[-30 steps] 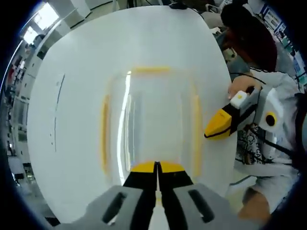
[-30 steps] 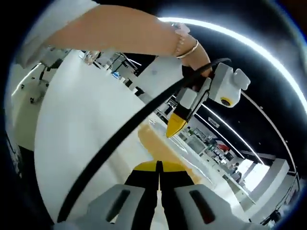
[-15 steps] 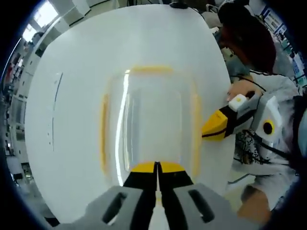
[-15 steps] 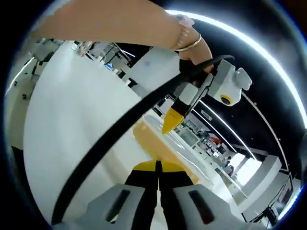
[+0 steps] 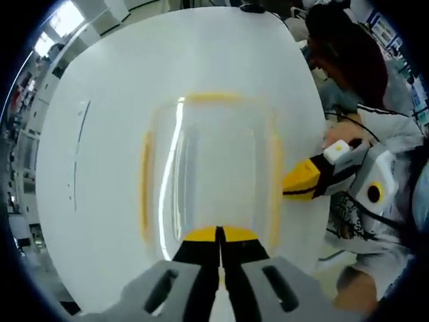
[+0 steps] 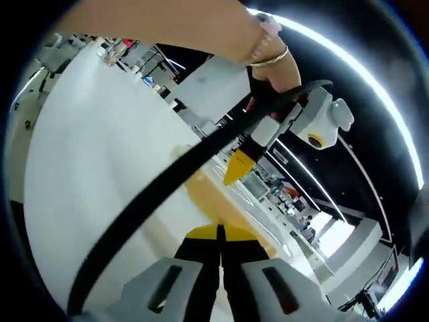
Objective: Snap each plastic latch of the storage box into its locked position after aligning the lid with the box until every specified latch is closed and the lid sits flush.
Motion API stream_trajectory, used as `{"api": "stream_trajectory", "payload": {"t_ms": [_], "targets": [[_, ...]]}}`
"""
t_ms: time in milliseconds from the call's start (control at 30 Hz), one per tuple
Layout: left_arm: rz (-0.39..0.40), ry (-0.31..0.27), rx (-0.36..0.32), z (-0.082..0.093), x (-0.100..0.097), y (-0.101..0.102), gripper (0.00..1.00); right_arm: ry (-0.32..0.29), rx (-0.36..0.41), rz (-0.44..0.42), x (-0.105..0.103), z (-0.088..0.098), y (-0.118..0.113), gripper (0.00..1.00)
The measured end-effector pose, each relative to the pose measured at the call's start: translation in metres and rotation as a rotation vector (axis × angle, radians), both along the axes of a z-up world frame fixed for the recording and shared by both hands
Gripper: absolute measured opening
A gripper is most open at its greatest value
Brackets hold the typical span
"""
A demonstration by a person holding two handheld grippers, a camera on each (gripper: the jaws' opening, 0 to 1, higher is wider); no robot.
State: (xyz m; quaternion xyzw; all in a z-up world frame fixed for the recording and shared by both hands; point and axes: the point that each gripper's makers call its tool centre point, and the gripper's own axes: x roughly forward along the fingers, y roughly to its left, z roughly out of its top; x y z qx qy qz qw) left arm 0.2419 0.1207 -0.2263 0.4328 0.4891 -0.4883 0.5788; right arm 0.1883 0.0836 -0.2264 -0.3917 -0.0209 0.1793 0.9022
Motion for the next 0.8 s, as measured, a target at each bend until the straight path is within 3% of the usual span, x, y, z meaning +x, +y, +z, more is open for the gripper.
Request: {"api": "stream_trajectory", "payload": {"t_ms": [167, 267, 300, 533, 800], "targets": [[-0.003, 0.013, 0.011, -0.0026, 0.0019, -0.0009, 0.00, 0.001, 0.007, -0.003, -0.0007, -0.0010, -0.0012, 0.00], [-0.010, 0.011, 0.035, -0.0035, 0.0026, -0.0016, 0.00, -0.031, 0.025, 0.027, -0.0005, -0.0013, 0.0021, 0.00], [-0.031, 0.012, 0.042, -0.0036, 0.0026, -0.0015, 0.00, -0.061, -0.001, 0.038, -0.0009, -0.0004, 0.0032, 0.00], [0.018, 0.025, -0.017, -0.0022, 0.0059, -0.0003, 0.00, -0.035, -0.009, 0.022, -0.0043, 0.0023, 0.0062, 0.00], [0.012, 0.004, 0.027, -0.0010, 0.0081, -0.0022, 0.00, -0.029, -0.036, -0.002, 0.0002, 0.0055, 0.0000, 0.00]]}}
